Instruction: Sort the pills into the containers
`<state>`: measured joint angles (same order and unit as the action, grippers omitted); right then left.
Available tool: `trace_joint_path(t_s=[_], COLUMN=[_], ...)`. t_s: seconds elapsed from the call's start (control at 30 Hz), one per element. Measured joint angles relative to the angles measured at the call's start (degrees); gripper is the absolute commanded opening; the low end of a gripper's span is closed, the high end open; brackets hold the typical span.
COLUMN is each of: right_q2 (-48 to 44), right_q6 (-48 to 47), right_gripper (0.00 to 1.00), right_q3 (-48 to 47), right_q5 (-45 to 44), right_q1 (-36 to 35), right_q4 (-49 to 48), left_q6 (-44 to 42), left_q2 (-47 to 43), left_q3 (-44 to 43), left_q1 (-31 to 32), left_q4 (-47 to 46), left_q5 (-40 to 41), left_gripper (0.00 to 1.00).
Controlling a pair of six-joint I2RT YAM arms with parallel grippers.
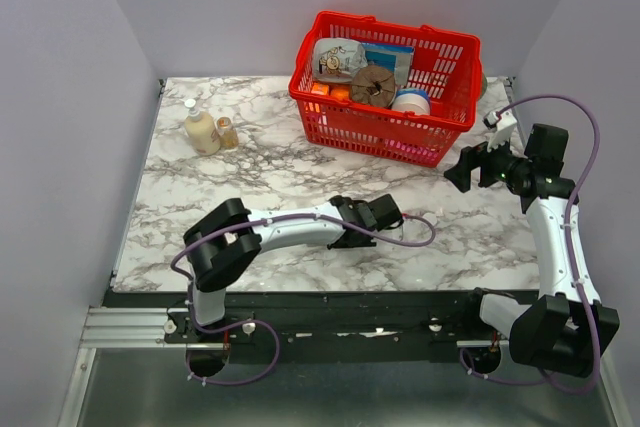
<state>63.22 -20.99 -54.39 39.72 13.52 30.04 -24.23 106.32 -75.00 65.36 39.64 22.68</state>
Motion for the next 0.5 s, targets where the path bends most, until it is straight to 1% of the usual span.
trace_joint_path(t_s=[0.3,0.5], right_q2=[0.2,0.2], right_q6=[-0.1,-0.7], right_gripper=[1.0,1.0], right_q3=[0.0,0.0], right_q5=[0.8,1.9], right_q1=[0.0,0.1], right_q4=[0.0,0.0], left_q6=[2.1,3.5], left_q2=[-8.3,-10.9], left_q3=[10.0,13.4], left_q1=[-0.7,-1.9], left_q4=[-8.8,-13.8], left_q5=[-3.2,-4.6], left_gripper=[0.0,0.0])
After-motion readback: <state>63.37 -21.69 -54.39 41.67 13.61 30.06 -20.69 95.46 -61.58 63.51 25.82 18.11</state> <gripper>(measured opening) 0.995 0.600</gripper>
